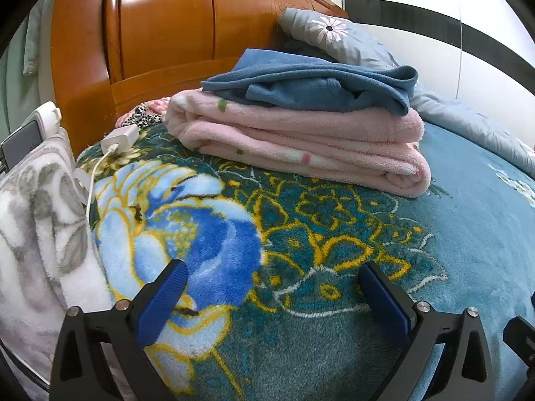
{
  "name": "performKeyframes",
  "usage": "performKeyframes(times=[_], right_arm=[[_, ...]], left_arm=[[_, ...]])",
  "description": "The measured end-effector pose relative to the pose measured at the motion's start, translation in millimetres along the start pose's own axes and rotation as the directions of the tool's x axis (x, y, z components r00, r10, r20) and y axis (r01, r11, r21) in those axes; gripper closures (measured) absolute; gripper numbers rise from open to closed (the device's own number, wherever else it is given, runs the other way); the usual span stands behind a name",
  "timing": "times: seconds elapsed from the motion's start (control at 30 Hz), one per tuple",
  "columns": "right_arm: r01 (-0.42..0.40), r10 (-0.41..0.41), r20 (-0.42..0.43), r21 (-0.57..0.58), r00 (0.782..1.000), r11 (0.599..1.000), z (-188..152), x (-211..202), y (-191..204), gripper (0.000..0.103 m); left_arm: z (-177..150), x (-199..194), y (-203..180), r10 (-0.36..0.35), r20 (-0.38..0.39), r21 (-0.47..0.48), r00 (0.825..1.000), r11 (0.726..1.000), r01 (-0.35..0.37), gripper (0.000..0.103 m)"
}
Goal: Fold clothes
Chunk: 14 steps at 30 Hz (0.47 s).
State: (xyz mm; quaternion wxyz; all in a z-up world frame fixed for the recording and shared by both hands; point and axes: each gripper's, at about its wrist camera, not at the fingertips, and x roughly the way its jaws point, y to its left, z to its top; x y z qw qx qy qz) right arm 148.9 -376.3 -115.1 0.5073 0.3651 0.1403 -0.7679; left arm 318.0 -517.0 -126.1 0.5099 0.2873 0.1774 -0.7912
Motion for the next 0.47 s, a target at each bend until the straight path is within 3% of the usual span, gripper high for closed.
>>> performKeyframes(times=[0.47], right_arm=[[0.004, -0.004, -0.002, -0.006, 1.000, 1.000, 0.0, 1.2, 0.7, 0.004]], left_arm=[[-0.9, 0.0, 0.3, 0.000, 0.004, 0.001, 1.000, 1.000, 0.000, 0.000]])
